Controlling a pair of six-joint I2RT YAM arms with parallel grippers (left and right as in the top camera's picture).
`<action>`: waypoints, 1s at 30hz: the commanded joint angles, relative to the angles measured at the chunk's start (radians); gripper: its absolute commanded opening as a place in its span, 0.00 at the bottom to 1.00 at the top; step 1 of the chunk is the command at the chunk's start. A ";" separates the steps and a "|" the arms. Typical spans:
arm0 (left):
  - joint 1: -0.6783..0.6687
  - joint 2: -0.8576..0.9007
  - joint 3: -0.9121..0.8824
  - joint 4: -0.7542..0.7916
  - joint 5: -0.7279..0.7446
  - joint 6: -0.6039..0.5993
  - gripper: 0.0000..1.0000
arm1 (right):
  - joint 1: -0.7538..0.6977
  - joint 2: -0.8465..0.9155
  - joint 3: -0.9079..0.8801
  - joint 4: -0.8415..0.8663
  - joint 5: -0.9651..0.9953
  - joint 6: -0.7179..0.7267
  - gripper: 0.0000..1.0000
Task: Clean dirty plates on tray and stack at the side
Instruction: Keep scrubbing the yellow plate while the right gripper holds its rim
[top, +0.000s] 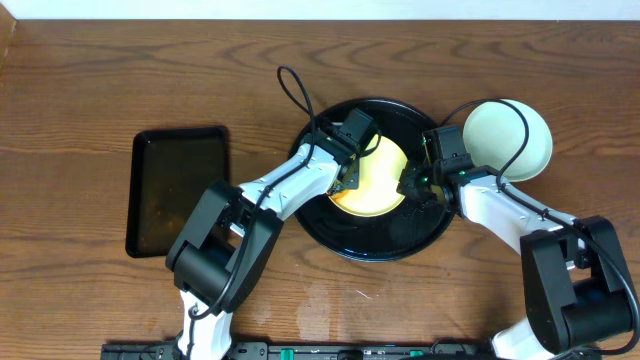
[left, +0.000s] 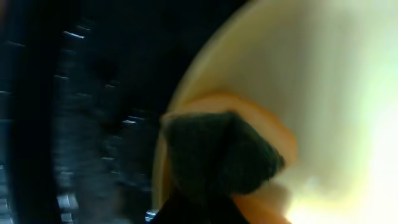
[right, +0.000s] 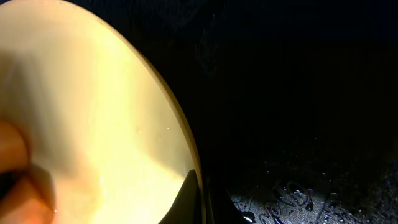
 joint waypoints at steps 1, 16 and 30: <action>0.013 -0.022 -0.009 -0.025 -0.178 0.024 0.08 | -0.002 0.017 0.002 -0.016 0.051 0.010 0.01; 0.092 -0.467 -0.010 -0.075 -0.202 0.023 0.07 | -0.002 -0.156 0.029 -0.070 0.040 -0.116 0.01; 0.169 -0.453 -0.011 -0.127 0.224 0.024 0.07 | -0.002 -0.291 0.158 -0.257 0.148 -0.216 0.01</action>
